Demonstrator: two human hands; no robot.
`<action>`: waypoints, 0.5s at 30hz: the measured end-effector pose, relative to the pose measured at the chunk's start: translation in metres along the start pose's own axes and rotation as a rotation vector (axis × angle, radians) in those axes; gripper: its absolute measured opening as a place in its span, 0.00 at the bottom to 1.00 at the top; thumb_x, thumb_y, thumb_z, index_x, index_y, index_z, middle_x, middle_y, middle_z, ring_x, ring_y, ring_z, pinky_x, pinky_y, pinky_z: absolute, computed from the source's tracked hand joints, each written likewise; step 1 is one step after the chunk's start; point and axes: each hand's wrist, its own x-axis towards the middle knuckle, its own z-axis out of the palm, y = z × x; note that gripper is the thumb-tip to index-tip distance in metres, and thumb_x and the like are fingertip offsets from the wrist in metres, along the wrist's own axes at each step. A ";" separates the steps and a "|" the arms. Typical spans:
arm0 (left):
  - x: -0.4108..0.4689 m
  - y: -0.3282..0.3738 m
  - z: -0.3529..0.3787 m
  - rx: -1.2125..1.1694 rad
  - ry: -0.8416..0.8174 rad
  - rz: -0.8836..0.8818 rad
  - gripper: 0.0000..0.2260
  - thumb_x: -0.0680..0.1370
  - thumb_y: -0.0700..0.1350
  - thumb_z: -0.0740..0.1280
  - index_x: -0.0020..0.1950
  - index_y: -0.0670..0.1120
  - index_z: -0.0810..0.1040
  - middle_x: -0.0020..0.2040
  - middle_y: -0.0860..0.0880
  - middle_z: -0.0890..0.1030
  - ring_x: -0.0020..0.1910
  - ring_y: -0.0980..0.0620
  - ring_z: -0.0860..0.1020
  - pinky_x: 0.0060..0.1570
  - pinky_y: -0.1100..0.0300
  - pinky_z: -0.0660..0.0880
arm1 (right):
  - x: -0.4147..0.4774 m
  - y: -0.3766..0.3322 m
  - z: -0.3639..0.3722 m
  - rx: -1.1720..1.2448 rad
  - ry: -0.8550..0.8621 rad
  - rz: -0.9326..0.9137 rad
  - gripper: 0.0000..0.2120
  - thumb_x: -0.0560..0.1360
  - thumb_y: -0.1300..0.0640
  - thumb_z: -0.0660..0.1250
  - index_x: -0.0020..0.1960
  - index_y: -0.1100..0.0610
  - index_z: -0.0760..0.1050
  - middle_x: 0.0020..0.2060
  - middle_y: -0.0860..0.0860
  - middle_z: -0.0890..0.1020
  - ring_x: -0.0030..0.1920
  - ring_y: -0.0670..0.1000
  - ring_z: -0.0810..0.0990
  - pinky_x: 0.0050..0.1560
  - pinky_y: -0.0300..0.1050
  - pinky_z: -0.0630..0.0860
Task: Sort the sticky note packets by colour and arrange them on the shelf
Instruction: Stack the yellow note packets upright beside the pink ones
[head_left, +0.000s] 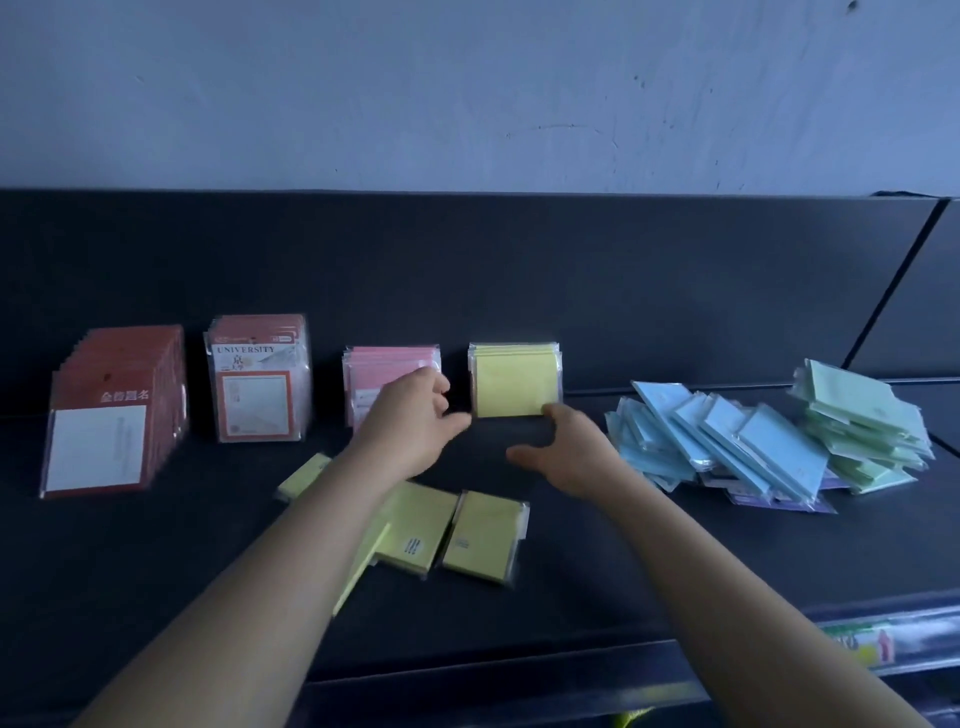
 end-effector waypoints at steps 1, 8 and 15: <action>-0.012 -0.008 -0.011 0.006 -0.055 -0.008 0.18 0.75 0.50 0.72 0.63 0.48 0.74 0.56 0.52 0.78 0.49 0.54 0.79 0.46 0.61 0.75 | -0.011 -0.001 0.000 0.012 -0.063 -0.024 0.40 0.71 0.45 0.73 0.75 0.56 0.58 0.71 0.53 0.67 0.66 0.53 0.71 0.52 0.41 0.70; -0.078 -0.062 -0.050 0.260 -0.123 -0.196 0.31 0.68 0.60 0.74 0.68 0.52 0.72 0.62 0.52 0.72 0.60 0.52 0.72 0.56 0.55 0.74 | -0.056 -0.029 0.035 -0.106 -0.246 -0.191 0.40 0.66 0.40 0.74 0.73 0.52 0.64 0.69 0.49 0.69 0.72 0.49 0.61 0.68 0.43 0.65; -0.114 -0.090 -0.052 -0.015 -0.112 -0.309 0.19 0.62 0.58 0.78 0.48 0.55 0.77 0.44 0.57 0.83 0.41 0.55 0.81 0.45 0.50 0.80 | -0.061 -0.059 0.058 -0.300 -0.211 -0.225 0.44 0.62 0.39 0.76 0.72 0.51 0.63 0.63 0.51 0.69 0.66 0.55 0.63 0.65 0.51 0.67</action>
